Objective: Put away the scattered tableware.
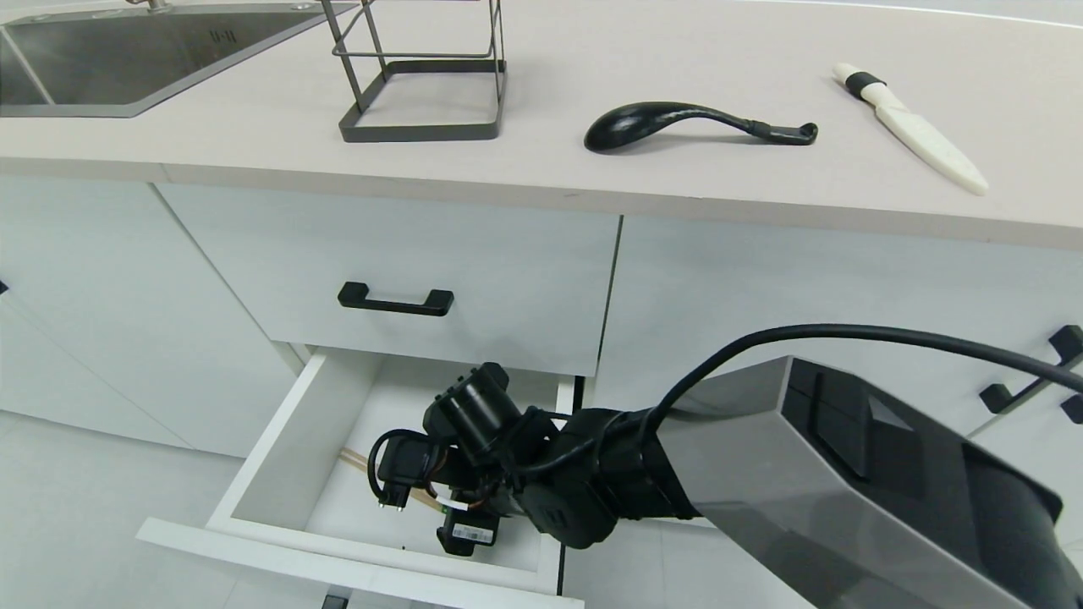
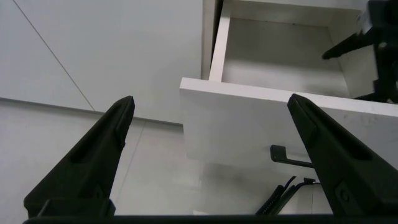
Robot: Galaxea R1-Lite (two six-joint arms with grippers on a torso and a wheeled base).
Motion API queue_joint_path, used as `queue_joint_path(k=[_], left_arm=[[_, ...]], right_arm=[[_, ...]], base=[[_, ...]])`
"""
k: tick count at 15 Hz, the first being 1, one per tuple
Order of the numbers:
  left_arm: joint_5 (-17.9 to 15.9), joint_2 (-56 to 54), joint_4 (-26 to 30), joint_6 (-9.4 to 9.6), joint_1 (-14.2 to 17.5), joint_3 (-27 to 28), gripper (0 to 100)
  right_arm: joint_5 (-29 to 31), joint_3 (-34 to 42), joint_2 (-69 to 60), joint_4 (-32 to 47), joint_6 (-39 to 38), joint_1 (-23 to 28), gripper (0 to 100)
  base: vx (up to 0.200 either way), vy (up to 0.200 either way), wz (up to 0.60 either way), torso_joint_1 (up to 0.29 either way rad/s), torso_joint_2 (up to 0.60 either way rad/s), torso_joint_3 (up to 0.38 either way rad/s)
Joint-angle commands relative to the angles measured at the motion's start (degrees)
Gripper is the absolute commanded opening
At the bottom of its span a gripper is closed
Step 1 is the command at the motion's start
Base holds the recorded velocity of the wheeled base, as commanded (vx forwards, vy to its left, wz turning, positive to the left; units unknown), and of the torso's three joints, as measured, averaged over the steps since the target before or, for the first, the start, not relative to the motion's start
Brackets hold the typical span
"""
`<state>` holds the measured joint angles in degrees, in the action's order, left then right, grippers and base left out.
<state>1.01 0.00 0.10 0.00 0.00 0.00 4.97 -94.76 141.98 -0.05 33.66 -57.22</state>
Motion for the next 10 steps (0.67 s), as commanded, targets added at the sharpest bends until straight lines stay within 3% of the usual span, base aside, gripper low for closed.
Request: queue_joint_path(k=[1, 10], left_arm=[[0.0, 0.1, 0.0, 0.00, 0.0, 0.0, 100], [0.0, 0.1, 0.0, 0.00, 0.0, 0.0, 100]], right_arm=[[0.0, 1.0, -3.5, 0.4, 0.0, -0.4, 100], [-0.8, 10.6, -19.3, -0.1, -0.3, -3.2, 100]], base=[[0.000, 0.000, 0.00, 0.000, 0.00, 0.000], [0.000, 0.000, 0.00, 0.000, 0.00, 0.000]])
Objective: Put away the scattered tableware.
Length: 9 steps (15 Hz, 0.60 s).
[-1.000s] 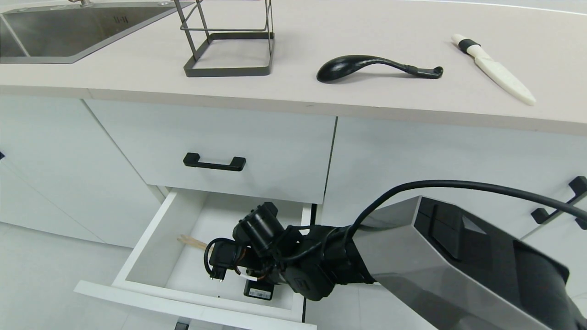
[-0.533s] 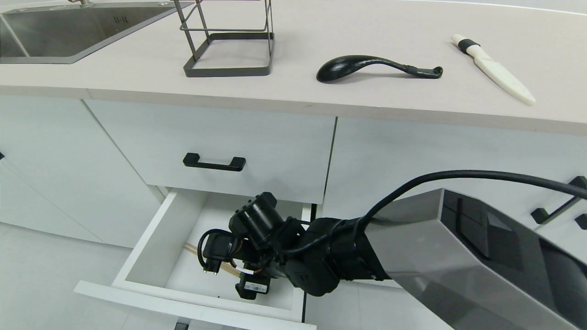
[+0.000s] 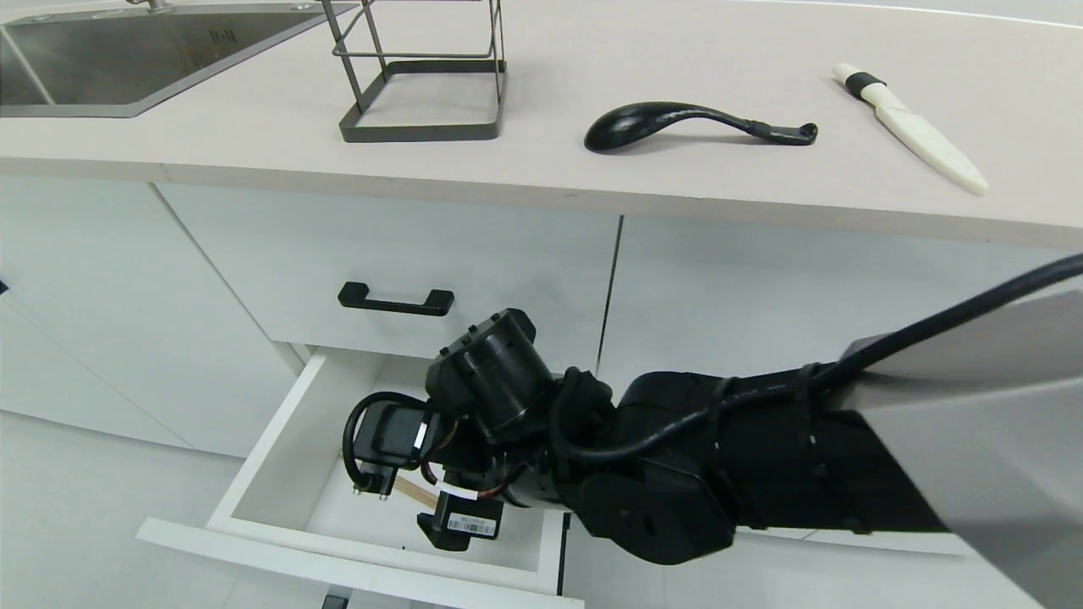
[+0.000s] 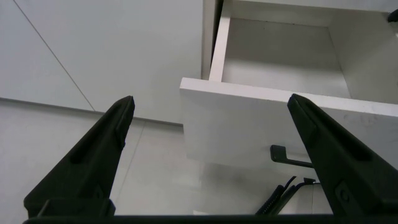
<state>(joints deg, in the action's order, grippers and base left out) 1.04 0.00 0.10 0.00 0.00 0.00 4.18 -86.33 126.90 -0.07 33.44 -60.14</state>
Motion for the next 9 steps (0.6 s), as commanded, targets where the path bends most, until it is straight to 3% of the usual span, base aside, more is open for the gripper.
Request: queue_joint_path(k=[1, 5, 9], left_arm=[[0.0, 0.1, 0.0, 0.00, 0.0, 0.0, 100], [0.0, 0.1, 0.0, 0.00, 0.0, 0.0, 100], [0.0, 0.1, 0.0, 0.00, 0.0, 0.0, 100]], right_arm=[[-0.1, 4.0, -6.0, -0.1, -0.4, -0.7, 100], [-0.1, 9.9, -11.3, -0.3, -0.7, -1.5, 100], [-0.1, 17.9, -17.4, -6.5, -3.5, -1.7, 100]], base=[[0.000, 0.000, 0.00, 0.000, 0.00, 0.000], [0.000, 0.000, 0.00, 0.000, 0.00, 0.000], [0.000, 0.000, 0.00, 0.000, 0.00, 0.000]])
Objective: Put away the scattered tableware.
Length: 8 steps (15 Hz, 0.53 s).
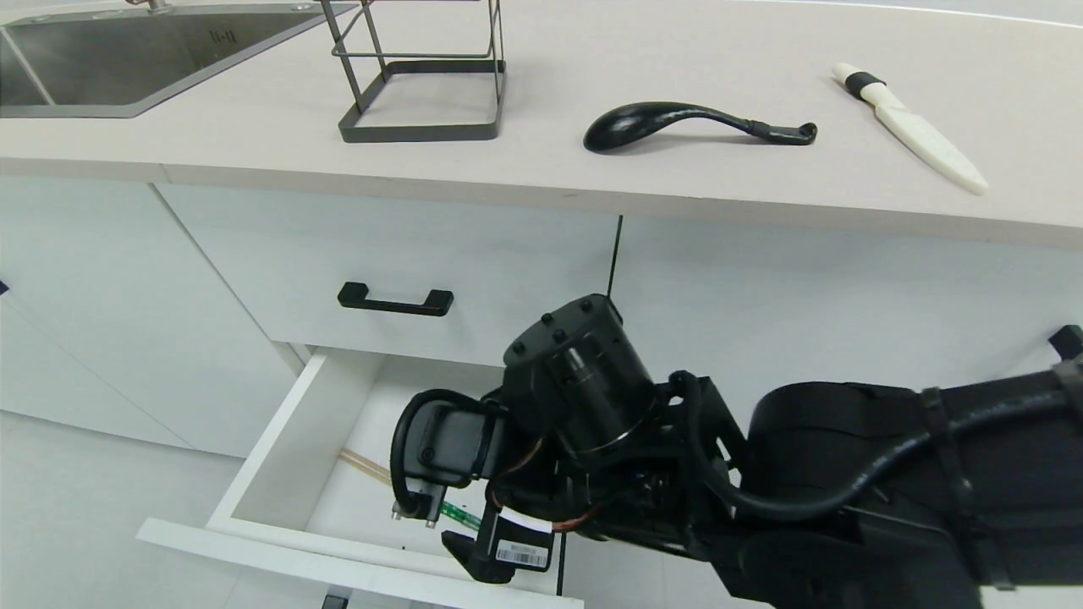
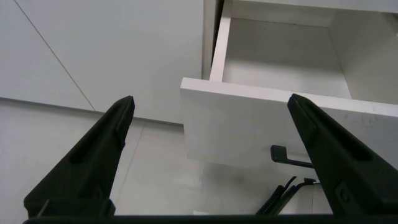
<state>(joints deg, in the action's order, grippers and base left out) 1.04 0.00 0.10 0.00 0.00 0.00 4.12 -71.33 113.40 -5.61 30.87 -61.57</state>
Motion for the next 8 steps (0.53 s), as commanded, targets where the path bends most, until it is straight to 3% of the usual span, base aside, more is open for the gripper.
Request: queue_joint_path(k=[1, 8], left_arm=[[0.0, 0.1, 0.0, 0.00, 0.0, 0.0, 100], [0.0, 0.1, 0.0, 0.00, 0.0, 0.0, 100]], right_arm=[[0.0, 5.4, -5.9, -2.2, -2.2, -0.7, 100], [0.2, 21.6, -17.3, -5.2, -6.5, -2.1, 100]], base=[[0.000, 0.000, 0.00, 0.000, 0.00, 0.000], [0.000, 0.000, 0.00, 0.000, 0.00, 0.000]])
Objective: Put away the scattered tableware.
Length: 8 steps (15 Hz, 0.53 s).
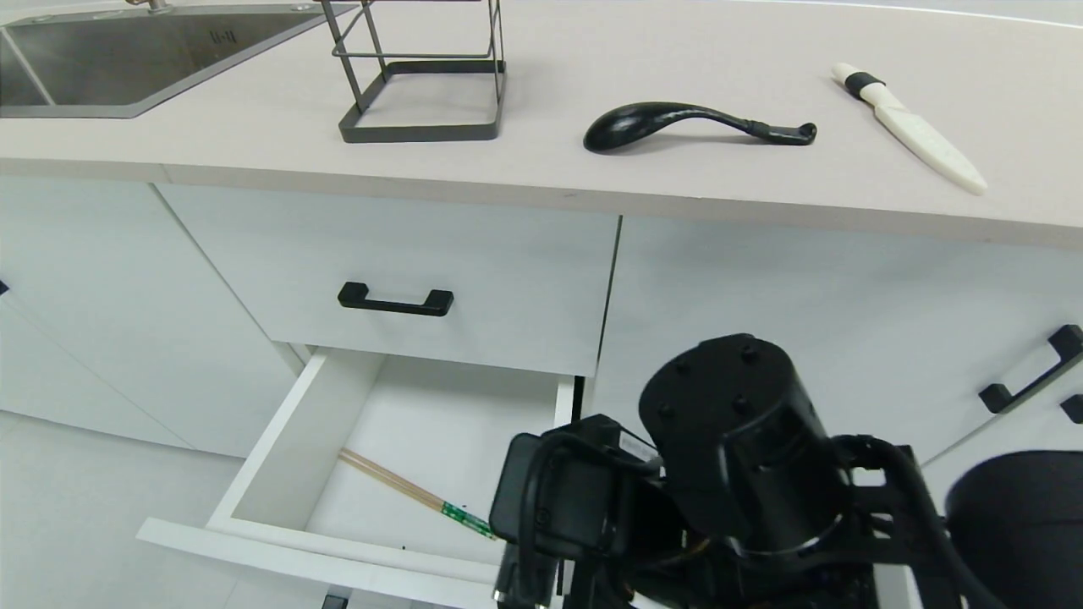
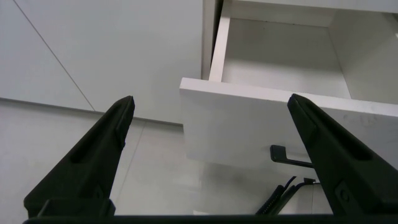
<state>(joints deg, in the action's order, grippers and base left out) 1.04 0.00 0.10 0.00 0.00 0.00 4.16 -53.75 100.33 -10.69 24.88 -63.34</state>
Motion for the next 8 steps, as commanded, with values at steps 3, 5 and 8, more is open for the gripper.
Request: queue_joint_path(k=[3, 5, 8], left_arm=[[0.0, 0.1, 0.0, 0.00, 0.0, 0.0, 100], [0.0, 0.1, 0.0, 0.00, 0.0, 0.0, 100], [0.0, 0.1, 0.0, 0.00, 0.0, 0.0, 100]], right_arm=[[0.3, 12.0, -7.2, -3.2, -4.9, -0.6, 100], [0.4, 19.2, -7.6, -12.7, -5.4, -1.5, 100], [0.4, 20.5, -8.5, -13.8, -5.5, -1.5, 100]], base=[[0.000, 0.000, 0.00, 0.000, 0.00, 0.000], [0.000, 0.000, 0.00, 0.000, 0.00, 0.000], [0.000, 0.000, 0.00, 0.000, 0.00, 0.000]])
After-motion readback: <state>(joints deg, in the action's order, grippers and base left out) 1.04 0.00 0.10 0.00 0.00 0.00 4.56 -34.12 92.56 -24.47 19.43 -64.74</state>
